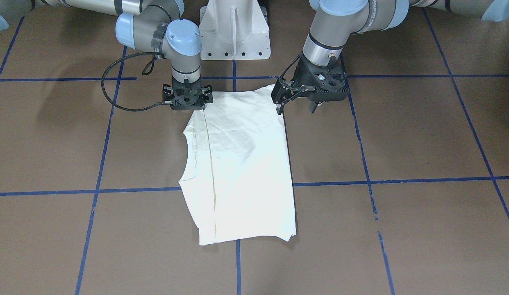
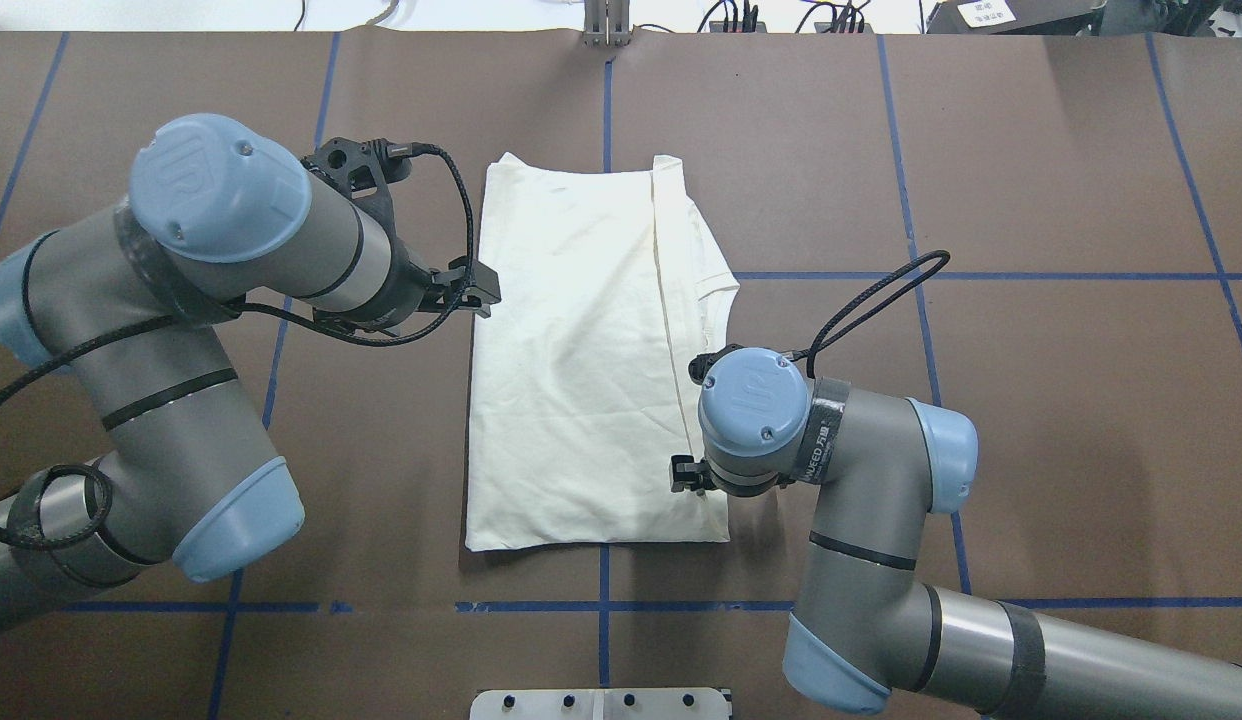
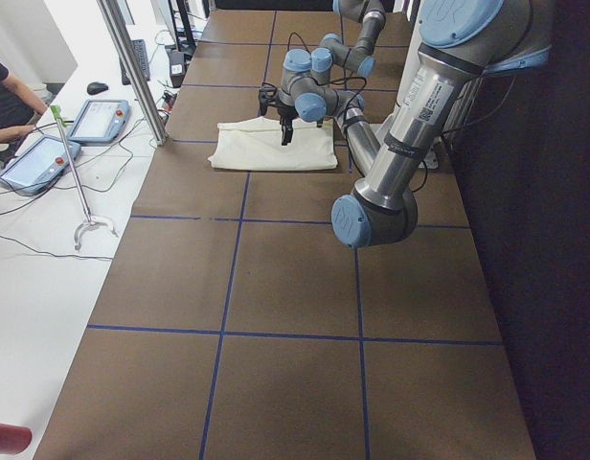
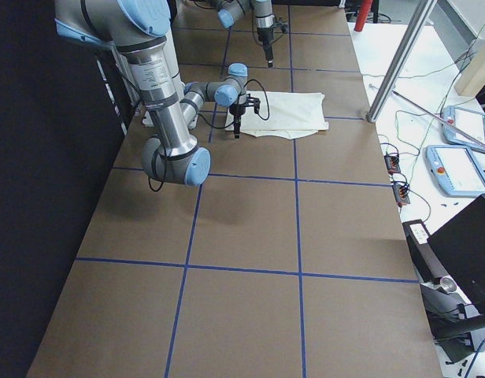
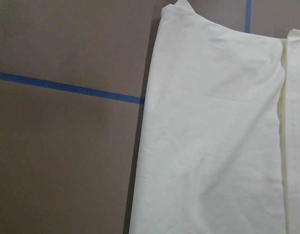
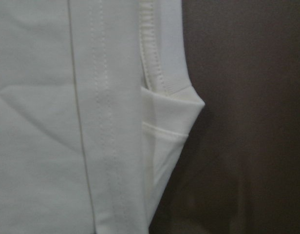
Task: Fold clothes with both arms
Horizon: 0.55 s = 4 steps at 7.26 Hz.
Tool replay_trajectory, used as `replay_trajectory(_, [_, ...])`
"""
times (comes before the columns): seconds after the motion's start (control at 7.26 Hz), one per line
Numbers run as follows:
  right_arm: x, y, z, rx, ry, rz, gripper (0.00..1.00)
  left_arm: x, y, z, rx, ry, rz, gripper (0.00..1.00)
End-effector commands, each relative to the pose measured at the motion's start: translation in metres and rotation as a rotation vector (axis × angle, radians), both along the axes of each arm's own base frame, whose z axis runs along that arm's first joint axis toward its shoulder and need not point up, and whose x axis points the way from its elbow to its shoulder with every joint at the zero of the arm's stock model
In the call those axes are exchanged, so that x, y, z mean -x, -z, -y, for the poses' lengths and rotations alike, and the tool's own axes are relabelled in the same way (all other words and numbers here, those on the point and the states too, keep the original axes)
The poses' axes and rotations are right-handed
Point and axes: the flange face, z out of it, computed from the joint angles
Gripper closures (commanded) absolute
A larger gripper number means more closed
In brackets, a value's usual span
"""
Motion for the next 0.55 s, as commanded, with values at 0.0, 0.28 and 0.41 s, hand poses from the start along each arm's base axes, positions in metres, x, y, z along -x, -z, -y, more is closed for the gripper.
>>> replay_trajectory(0.0, [-0.009,-0.009,0.010,0.003,-0.006,-0.032,0.00,-0.005,0.001,-0.004,0.001,-0.009,-0.003,0.00])
replay_trajectory(0.28, [-0.025,-0.024,0.022,0.009,-0.025,-0.053,0.00,-0.005,0.001,-0.004,0.001,-0.009,-0.003,0.00])
replay_trajectory(0.41, [-0.032,-0.032,0.029,-0.001,-0.022,-0.065,0.00,-0.005,0.001,-0.005,0.000,-0.010,-0.004,0.00])
